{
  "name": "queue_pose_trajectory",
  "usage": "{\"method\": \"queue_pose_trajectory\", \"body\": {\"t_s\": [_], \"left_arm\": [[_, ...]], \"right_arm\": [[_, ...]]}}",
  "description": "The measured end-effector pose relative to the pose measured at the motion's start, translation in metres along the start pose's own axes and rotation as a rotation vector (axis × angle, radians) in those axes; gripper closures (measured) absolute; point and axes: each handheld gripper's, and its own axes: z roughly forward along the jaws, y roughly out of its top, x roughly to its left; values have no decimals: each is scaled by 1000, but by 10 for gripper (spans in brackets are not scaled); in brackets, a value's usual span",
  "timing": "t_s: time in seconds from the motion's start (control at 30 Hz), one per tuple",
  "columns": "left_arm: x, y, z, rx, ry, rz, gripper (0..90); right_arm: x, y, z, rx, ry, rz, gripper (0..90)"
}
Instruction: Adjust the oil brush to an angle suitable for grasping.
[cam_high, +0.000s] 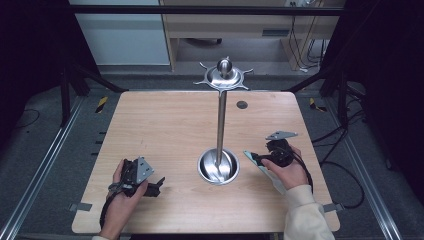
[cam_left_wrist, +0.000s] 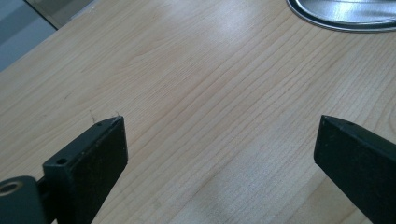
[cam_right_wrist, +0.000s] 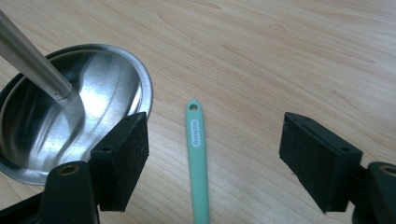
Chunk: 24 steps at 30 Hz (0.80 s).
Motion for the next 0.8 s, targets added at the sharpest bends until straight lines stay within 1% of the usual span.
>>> {"method": "queue_pose_trajectory", "body": {"t_s": [0.03, 0.1, 0.17, 0.2, 0.23, 0.4, 0.5, 0.53, 0.6, 0.67, 0.8], "left_arm": [[0, 0, 0, 0, 1, 0, 25], [0, 0, 0, 0, 0, 1, 25], [0, 0, 0, 0, 0, 2, 25], [0, 0, 0, 0, -3, 2, 25], [0, 0, 0, 1, -4, 2, 25], [-1, 0, 0, 0, -3, 3, 25], [-1, 0, 0, -1, -3, 2, 25], [0, 0, 0, -2, -3, 2, 25], [0, 0, 0, 1, -3, 3, 25], [-1, 0, 0, 2, -3, 5, 25], [-1, 1, 1, 2, -3, 7, 26]], "right_arm": [[1, 0, 0, 1, 5, 4, 243], [2, 1, 0, 8, 7, -6, 261], [3, 1, 1, 5, 14, -13, 314], [3, 1, 1, 2, 9, -29, 333], [4, 1, 1, 4, 14, -29, 355], [10, 1, 3, 20, 34, -83, 498], [14, 1, 5, 38, 50, -135, 571], [16, 1, 6, 43, 55, -139, 596], [19, 0, 8, 60, 66, -164, 645], [21, 0, 11, 81, 67, -187, 689], [23, -2, 15, 127, 53, -199, 782]]}}
